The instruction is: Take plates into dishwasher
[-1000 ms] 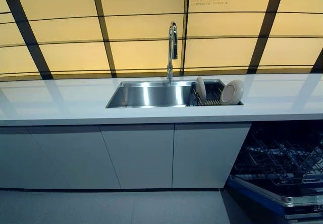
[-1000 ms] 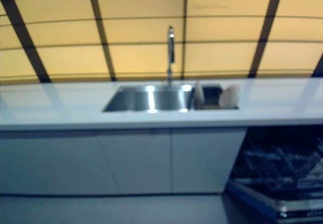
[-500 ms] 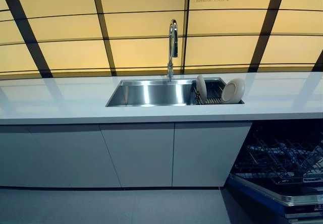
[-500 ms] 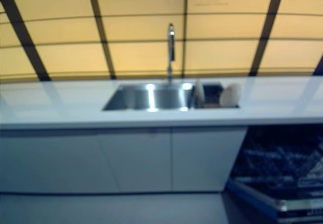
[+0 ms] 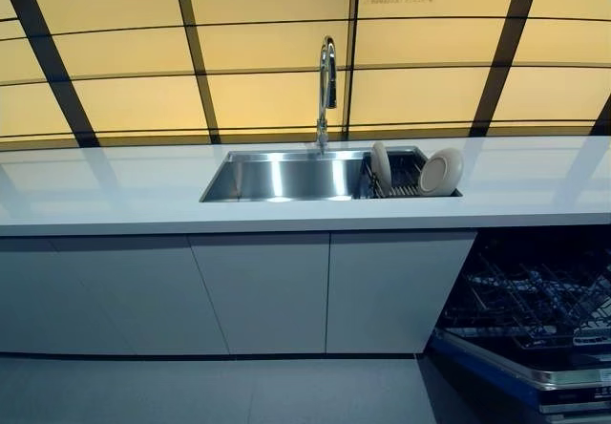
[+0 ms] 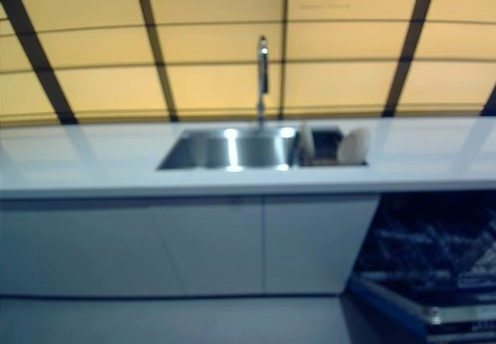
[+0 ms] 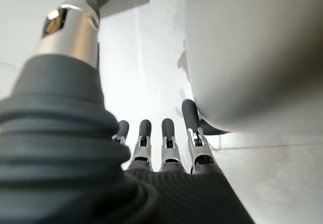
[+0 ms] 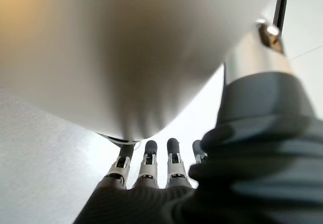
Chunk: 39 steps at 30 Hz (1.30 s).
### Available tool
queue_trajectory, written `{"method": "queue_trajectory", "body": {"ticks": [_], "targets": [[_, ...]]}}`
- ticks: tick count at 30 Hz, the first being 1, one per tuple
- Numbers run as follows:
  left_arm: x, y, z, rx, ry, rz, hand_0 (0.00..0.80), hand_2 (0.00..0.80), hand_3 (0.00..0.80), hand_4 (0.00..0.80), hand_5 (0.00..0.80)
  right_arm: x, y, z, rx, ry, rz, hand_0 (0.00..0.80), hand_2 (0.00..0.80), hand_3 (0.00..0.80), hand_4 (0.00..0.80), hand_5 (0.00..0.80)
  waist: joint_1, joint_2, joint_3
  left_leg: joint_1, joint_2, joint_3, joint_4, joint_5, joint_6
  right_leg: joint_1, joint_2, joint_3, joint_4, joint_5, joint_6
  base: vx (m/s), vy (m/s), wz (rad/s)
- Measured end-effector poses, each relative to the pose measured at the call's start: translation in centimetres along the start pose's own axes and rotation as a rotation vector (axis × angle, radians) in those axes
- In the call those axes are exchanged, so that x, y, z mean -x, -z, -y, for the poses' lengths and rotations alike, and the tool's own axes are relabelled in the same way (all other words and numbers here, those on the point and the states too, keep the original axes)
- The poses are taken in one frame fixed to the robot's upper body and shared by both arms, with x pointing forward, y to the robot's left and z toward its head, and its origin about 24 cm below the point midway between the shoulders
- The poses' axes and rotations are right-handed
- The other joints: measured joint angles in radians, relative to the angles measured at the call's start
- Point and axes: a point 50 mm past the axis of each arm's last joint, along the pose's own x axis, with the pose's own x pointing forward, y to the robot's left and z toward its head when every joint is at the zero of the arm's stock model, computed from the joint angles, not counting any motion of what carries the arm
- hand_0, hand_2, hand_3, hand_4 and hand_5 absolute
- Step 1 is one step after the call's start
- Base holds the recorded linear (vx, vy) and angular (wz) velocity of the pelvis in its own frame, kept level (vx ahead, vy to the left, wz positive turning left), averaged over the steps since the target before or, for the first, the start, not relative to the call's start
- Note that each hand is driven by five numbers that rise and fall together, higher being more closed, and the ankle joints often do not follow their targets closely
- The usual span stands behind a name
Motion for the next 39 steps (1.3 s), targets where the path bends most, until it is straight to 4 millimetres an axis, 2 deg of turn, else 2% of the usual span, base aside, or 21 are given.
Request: {"method": "queue_trajectory", "body": {"ticks": [3, 5, 7, 9, 10, 12, 15, 18, 22, 25, 26, 27, 29, 30, 31, 32, 33, 34, 35, 37, 39], "targets": [[0.8, -2.4, -0.6, -0.118, 0.037, 0.133, 0.000, 0.000, 0.000, 0.000, 0.000, 1.4, -3.4, 1.6, 0.031, 0.012, 0.188, 0.000, 0.000, 0.000, 0.000, 0.000, -0.001, 0.001, 0.016, 0.001, 0.000, 0.000, 0.000, 0.002, 0.000, 0.000, 0.001, 0.001, 0.000, 0.001, 0.001, -0.002, -0.011, 0.00], [2.3, -5.7, -1.5, -0.212, 0.034, 0.290, 0.000, 0.000, 0.000, 0.000, 0.000, 3.0, -6.0, 2.8, 0.101, 0.030, 0.314, 0.000, 0.000, 0.000, 0.000, 0.000, 0.001, 0.003, 0.021, 0.002, 0.000, -0.003, -0.002, 0.005, -0.004, 0.003, 0.001, -0.001, 0.000, 0.001, 0.000, 0.002, -0.027, 0.04], [3.6, -7.3, -2.2, -0.266, 0.018, 0.362, 0.000, 0.000, 0.000, 0.000, 0.000, 4.2, -7.5, 3.1, 0.145, 0.027, 0.394, 0.000, 0.000, 0.000, 0.000, 0.000, 0.000, 0.004, 0.021, 0.002, 0.000, -0.003, -0.002, 0.005, -0.005, 0.004, 0.001, -0.001, 0.000, 0.002, -0.001, 0.002, -0.009, 0.02], [6.8, -9.8, -4.0, -0.374, -0.015, 0.463, 0.000, 0.000, 0.000, 0.000, 0.000, 7.2, -10.3, 3.0, 0.219, 0.036, 0.565, 0.000, 0.000, 0.000, 0.000, 0.000, -0.001, 0.008, 0.027, 0.010, 0.000, -0.003, -0.001, 0.007, -0.005, 0.006, 0.001, -0.002, -0.001, 0.003, -0.003, 0.000, 0.000, 0.00], [7.8, -10.4, -4.8, -0.394, -0.044, 0.489, 0.000, 0.000, 0.000, 0.000, 0.000, 8.1, -11.0, 3.1, 0.228, 0.035, 0.620, 0.000, 0.000, 0.000, 0.000, 0.000, -0.001, 0.009, 0.027, 0.013, -0.001, -0.002, -0.001, 0.007, -0.005, 0.009, 0.000, -0.002, -0.001, 0.003, -0.003, 0.032, -0.025, 0.00], [9.4, -11.4, -6.1, -0.428, -0.090, 0.511, 0.000, 0.000, 0.000, 0.000, 0.000, 9.2, -11.8, 3.4, 0.228, 0.043, 0.673, 0.000, 0.000, 0.000, 0.000, 0.000, -0.004, 0.012, 0.028, 0.016, -0.002, -0.001, -0.001, 0.007, -0.005, 0.013, -0.001, -0.001, -0.001, 0.001, -0.001, 0.012, -0.016, 0.01], [12.4, -13.4, -6.4, -0.414, -0.072, 0.659, 0.000, 0.000, 0.000, 0.000, 0.000, 11.1, -12.5, 3.6, 0.206, 0.034, 0.786, 0.000, 0.000, 0.000, 0.000, 0.000, -0.001, 0.015, 0.037, 0.014, -0.003, -0.003, -0.001, 0.007, -0.004, 0.013, -0.002, -0.001, 0.000, 0.000, 0.001, 0.020, -0.056, 0.02], [13.1, -14.1, -6.0, -0.409, -0.006, 0.710, 0.000, 0.000, 0.000, 0.000, 0.000, 11.9, -13.1, 3.8, 0.191, 0.025, 0.845, 0.000, 0.000, 0.000, 0.000, 0.000, -0.001, 0.020, 0.040, 0.015, -0.001, -0.004, -0.001, 0.007, -0.003, 0.021, -0.001, -0.001, 0.000, -0.002, 0.003, 0.039, -0.066, 0.02], [14.5, -14.9, -5.9, -0.471, 0.032, 0.733, 0.000, 0.000, 0.000, 0.000, 0.000, 14.5, -14.4, 4.7, 0.254, 0.024, 0.901, 0.000, 0.000, 0.000, 0.000, 0.000, -0.001, 0.016, 0.057, 0.008, -0.001, -0.008, 0.036, 0.006, -0.005, 0.023, -0.001, -0.001, 0.007, -0.006, 0.001, 0.020, -0.080, 0.06], [16.4, -16.1, -6.9, -0.465, 0.003, 0.809, 0.000, 0.000, 0.000, 0.000, 0.000, 16.0, -15.1, 5.9, 0.236, 0.067, 0.959, 0.000, 0.000, 0.000, 0.000, 0.000, 0.002, -0.031, 0.121, -0.088, -0.019, -0.014, 0.225, 0.001, -0.010, 0.007, -0.023, 0.013, 0.052, -0.031, -0.025, 0.148, 0.028, 0.18], [16.8, -16.2, -7.3, -0.455, -0.010, 0.831, 0.000, 0.000, 0.000, 0.000, 0.000, 16.4, -15.2, 6.3, 0.225, 0.090, 0.982, 0.000, 0.000, 0.000, 0.000, 0.000, 0.005, -0.045, 0.150, -0.146, -0.021, -0.008, 0.331, -0.002, -0.013, 0.006, -0.025, 0.029, 0.061, -0.036, -0.033, 0.188, 0.074, 0.11], [16.9, -16.1, -7.4, -0.456, -0.012, 0.831, 0.000, 0.000, 0.000, 0.000, 0.000, 16.5, -15.1, 6.5, 0.220, 0.106, 0.986, 0.000, 0.000, 0.000, 0.000, 0.000, 0.006, -0.046, 0.159, -0.159, -0.018, -0.001, 0.338, -0.009, -0.012, 0.003, -0.027, 0.033, 0.066, -0.036, -0.036, 0.335, 0.116, -0.02], [17.2, -16.0, -7.5, -0.470, -0.017, 0.826, 0.000, 0.000, 0.000, 0.000, 0.000, 17.2, -15.1, 7.3, 0.218, 0.150, 0.983, 0.000, 0.000, 0.000, 0.000, 0.000, 0.027, -0.018, 0.169, -0.160, -0.014, 0.033, 0.234, -0.020, -0.027, -0.035, -0.023, 0.059, 0.089, -0.038, -0.037, 0.415, 0.091, -0.24], [17.4, -16.2, -7.4, -0.479, -0.018, 0.833, 0.000, 0.000, 0.000, 0.000, 0.000, 17.4, -15.1, 7.5, 0.218, 0.157, 0.982, 0.000, 0.000, 0.000, 0.000, 0.000, 0.028, -0.012, 0.170, -0.159, -0.025, 0.032, 0.207, -0.027, -0.039, -0.044, -0.021, 0.077, 0.074, -0.038, -0.035, 0.428, 0.050, -0.39], [17.6, -16.3, -7.2, -0.476, -0.011, 0.855, 0.000, 0.000, 0.000, 0.000, 0.000, 17.7, -15.0, 8.0, 0.210, 0.173, 0.982, 0.000, 0.000, 0.000, 0.000, 0.000, 0.045, 0.027, 0.155, -0.153, -0.023, 0.002, 0.115, -0.040, -0.034, -0.030, 0.008, 0.107, 0.005, -0.040, -0.014, 0.319, 0.048, -0.57], [17.7, -16.5, -7.2, -0.480, -0.013, 0.868, 0.000, 0.000, 0.000, 0.000, 0.000, 18.1, -15.2, 8.4, 0.205, 0.188, 0.995, 0.000, 0.000, 0.000, 0.000, 0.000, 0.078, 0.052, 0.182, -0.139, -0.007, 0.014, 0.092, -0.014, -0.026, -0.061, 0.024, 0.100, 0.100, -0.049, -0.014, 0.411, 0.077, -0.76], [18.6, -16.8, -7.3, -0.495, -0.035, 0.895, 0.000, 0.000, 0.000, 0.000, 0.000, 17.7, -14.9, 8.6, 0.170, 0.184, 0.992, 0.000, 0.000, 0.000, 0.000, 0.000, 0.107, 0.054, 0.200, -0.130, 0.021, 0.052, 0.116, 0.016, -0.025, -0.095, 0.049, 0.068, 0.351, -0.140, -0.037, 0.280, 0.095, -1.01], [19.7, -16.7, -7.8, -0.514, -0.067, 0.906, 0.000, 0.000, 0.000, 0.000, 0.000, 17.2, -14.3, 8.5, 0.156, 0.171, 0.973, 0.000, 0.000, 0.000, 0.000, 0.000, 0.142, 0.001, 0.197, -0.101, -0.009, 0.064, 0.137, 0.010, 0.008, -0.047, 0.036, 0.080, 0.394, -0.233, -0.047, 0.217, 0.085, -0.96], [20.1, -16.5, -8.3, -0.522, -0.085, 0.891, 0.000, 0.000, 0.000, 0.000, 0.000, 17.2, -14.4, 8.4, 0.145, 0.165, 0.985, 0.000, 0.000, 0.000, 0.000, 0.000, 0.159, -0.041, 0.188, -0.103, -0.043, 0.070, 0.152, -0.003, 0.036, -0.011, 0.007, 0.093, 0.331, -0.274, -0.054, 0.238, 0.108, -0.58], [20.2, -16.7, -8.3, -0.515, -0.090, 0.900, 0.000, 0.000, 0.000, 0.000, 0.000, 17.5, -14.3, 8.9, 0.072, 0.183, 1.053, 0.000, 0.000, 0.000, 0.000, 0.000, 0.141, -0.067, 0.170, -0.106, -0.058, 0.066, 0.173, -0.020, 0.043, 0.050, -0.007, 0.094, 0.223, -0.256, -0.042, 0.241, 0.110, -0.03], [20.3, -17.4, -8.4, -0.518, -0.092, 0.919, 0.000, 0.000, 0.000, 0.000, 0.000, 17.1, -14.3, 8.6, 0.027, 0.177, 1.081, 0.000, 0.000, 0.000, 0.000, 0.000, 0.140, -0.083, 0.161, -0.110, -0.070, 0.077, 0.181, -0.022, 0.056, 0.054, -0.020, 0.095, 0.213, -0.244, -0.023, 0.208, 0.116, -0.06]]}}
